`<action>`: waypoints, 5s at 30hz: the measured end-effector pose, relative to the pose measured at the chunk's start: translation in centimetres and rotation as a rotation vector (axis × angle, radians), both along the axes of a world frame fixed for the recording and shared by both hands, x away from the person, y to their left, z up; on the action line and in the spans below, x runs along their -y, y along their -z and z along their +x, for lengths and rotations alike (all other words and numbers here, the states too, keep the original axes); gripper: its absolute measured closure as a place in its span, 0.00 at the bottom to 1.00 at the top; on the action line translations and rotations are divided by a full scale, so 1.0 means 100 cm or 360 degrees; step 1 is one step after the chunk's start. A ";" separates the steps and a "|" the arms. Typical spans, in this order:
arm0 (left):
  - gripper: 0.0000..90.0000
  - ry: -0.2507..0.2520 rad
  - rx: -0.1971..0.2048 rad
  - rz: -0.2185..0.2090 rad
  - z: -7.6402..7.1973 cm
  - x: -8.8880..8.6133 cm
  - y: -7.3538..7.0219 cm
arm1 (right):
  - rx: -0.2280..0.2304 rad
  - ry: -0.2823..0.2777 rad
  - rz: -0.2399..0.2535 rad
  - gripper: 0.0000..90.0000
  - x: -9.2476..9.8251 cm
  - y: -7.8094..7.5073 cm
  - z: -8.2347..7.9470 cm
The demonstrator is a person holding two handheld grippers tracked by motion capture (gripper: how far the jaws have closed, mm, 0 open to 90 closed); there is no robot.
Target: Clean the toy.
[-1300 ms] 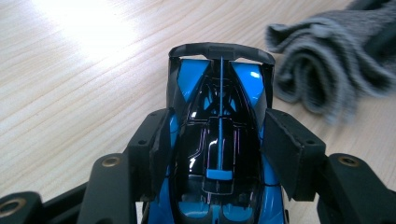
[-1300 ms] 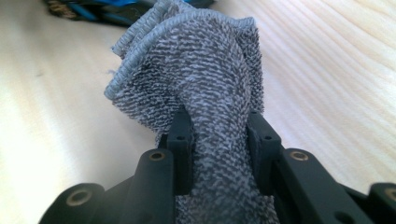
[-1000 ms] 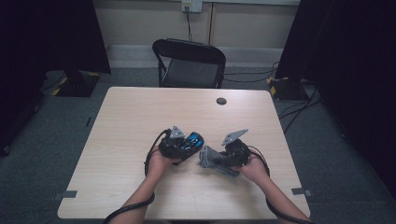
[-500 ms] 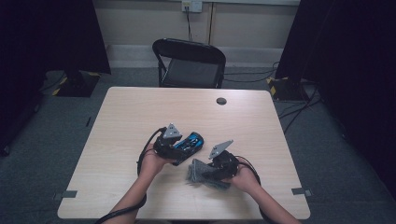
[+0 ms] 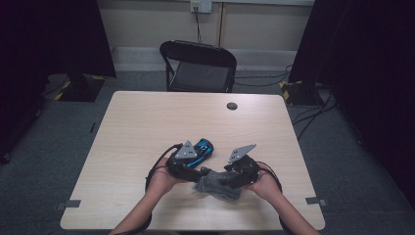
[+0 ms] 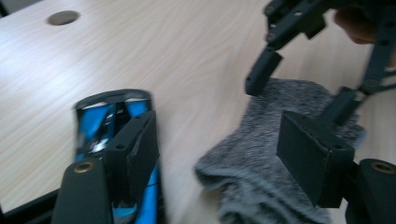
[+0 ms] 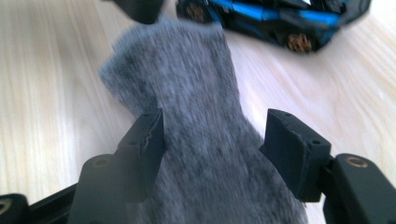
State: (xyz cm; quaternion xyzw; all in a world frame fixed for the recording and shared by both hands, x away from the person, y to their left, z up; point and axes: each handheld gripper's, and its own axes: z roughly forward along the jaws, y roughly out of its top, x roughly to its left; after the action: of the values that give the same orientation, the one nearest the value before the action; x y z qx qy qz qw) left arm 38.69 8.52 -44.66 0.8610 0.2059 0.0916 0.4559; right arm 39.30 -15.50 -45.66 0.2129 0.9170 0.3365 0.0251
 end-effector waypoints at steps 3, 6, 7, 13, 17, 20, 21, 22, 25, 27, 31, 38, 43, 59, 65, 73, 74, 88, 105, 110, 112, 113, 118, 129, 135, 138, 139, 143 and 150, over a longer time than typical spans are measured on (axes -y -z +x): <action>0.37 0.0061 -0.0036 0.0057 -0.003 0.010 0.006 | -0.0016 0.0023 0.0005 0.42 0.008 0.004 -0.001; 0.42 0.0112 -0.0078 0.0108 -0.004 0.017 0.013 | -0.0040 0.0050 0.0015 0.42 0.014 0.008 0.001; 0.46 0.0127 -0.0105 0.0125 -0.005 0.018 0.015 | -0.0037 0.0057 0.0014 0.42 0.015 0.009 0.002; 0.68 0.0141 -0.0201 0.0190 -0.009 0.015 0.020 | -0.0013 0.0073 -0.0009 0.42 0.017 0.008 0.008; 0.74 0.0158 -0.0235 0.0215 -0.016 0.009 0.019 | -0.0031 0.0082 0.0021 0.41 0.017 0.011 0.012; 0.75 0.0163 -0.0241 0.0240 -0.023 0.004 0.019 | -0.0032 0.0057 0.0046 0.41 0.014 0.009 0.013; 0.75 0.0157 -0.0240 0.0248 -0.024 0.002 0.019 | -0.0032 0.0056 0.0051 0.40 0.014 0.008 0.013; 0.75 0.0151 -0.0241 0.0246 -0.025 0.001 0.018 | -0.0027 0.0053 0.0055 0.40 0.015 0.006 0.013; 0.60 0.0119 -0.0177 0.0211 -0.025 -0.001 0.015 | -0.0007 0.0073 0.0088 0.38 0.021 -0.002 0.015; 0.53 0.0093 -0.0150 0.0159 -0.023 0.001 0.011 | -0.0002 0.0092 0.0161 0.38 0.027 -0.007 0.017; 0.47 0.0111 -0.0125 0.0142 -0.016 0.015 0.007 | 0.0024 0.0214 0.0196 0.37 0.041 -0.011 0.025; 0.42 0.0187 -0.0151 0.0252 -0.008 0.043 0.027 | 0.0001 0.0304 0.0174 0.37 0.050 0.004 0.031; 0.63 0.0197 -0.0227 0.0288 -0.010 0.045 0.038 | 0.0010 0.0328 0.0173 0.36 0.049 0.006 0.034; 0.77 -0.0009 -0.0235 0.0201 -0.032 -0.031 0.002 | 0.0089 0.0254 0.0231 0.20 0.006 -0.005 0.052; 0.77 -0.0190 -0.0209 0.0168 -0.036 -0.076 -0.008 | 0.0106 0.0172 0.0203 0.18 -0.025 -0.008 0.063; 0.77 -0.0480 -0.0195 0.0135 -0.025 -0.121 -0.008 | 0.0121 0.0056 0.0171 0.17 -0.065 -0.003 0.077; 0.77 -0.0510 -0.0200 0.0135 -0.024 -0.126 -0.006 | 0.0133 0.0035 0.0160 0.18 -0.071 -0.002 0.078; 0.76 -0.0730 -0.0263 0.0157 -0.014 -0.146 0.019 | 0.0212 -0.0055 -0.0003 0.15 -0.099 0.019 0.086; 0.44 -0.0851 -0.0217 0.0168 -0.016 -0.137 0.033 | 0.0198 -0.0095 0.0106 0.13 -0.092 0.025 0.092; 0.42 -0.0783 -0.0215 0.0207 -0.015 -0.141 0.030 | 0.0195 -0.0089 0.0103 0.13 -0.092 0.025 0.092; 0.45 -0.0744 -0.0329 0.0235 -0.014 -0.143 0.036 | 0.0195 -0.0072 0.0106 0.13 -0.093 0.025 0.091; 0.46 -0.0730 -0.0328 0.0239 -0.015 -0.144 0.039 | 0.0194 -0.0072 0.0105 0.13 -0.093 0.025 0.091; 0.78 -0.0869 -0.0281 0.0261 -0.014 -0.142 0.034 | 0.0195 -0.0064 0.0105 0.12 -0.094 0.025 0.090; 0.78 -0.0942 -0.0342 0.0311 0.003 -0.114 0.032 | 0.0194 -0.0057 0.0104 0.12 -0.094 0.025 0.089; 0.79 -0.0800 -0.0411 0.0277 -0.008 -0.111 0.031 | 0.0196 -0.0054 0.0115 0.12 -0.094 0.026 0.089; 0.79 -0.0744 -0.0425 0.0276 -0.013 -0.111 0.030 | 0.0199 -0.0051 0.0116 0.12 -0.094 0.026 0.088; 0.79 -0.0729 -0.0429 0.0268 -0.015 -0.111 0.029 | 0.0198 -0.0049 0.0116 0.12 -0.094 0.026 0.088; 0.79 -0.0703 -0.0435 0.0271 -0.020 -0.113 0.029 | 0.0198 -0.0044 0.0117 0.12 -0.094 0.026 0.088; 0.79 -0.0632 -0.0476 0.0252 -0.032 -0.113 0.028 | 0.0197 -0.0049 0.0112 0.12 -0.094 0.026 0.088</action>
State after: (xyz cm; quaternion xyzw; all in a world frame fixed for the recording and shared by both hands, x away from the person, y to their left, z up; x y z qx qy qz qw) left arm 35.44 19.87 -47.48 0.8407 0.4281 0.0667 0.3247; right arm 48.11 -6.09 -48.24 0.1782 0.9044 0.3815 0.0691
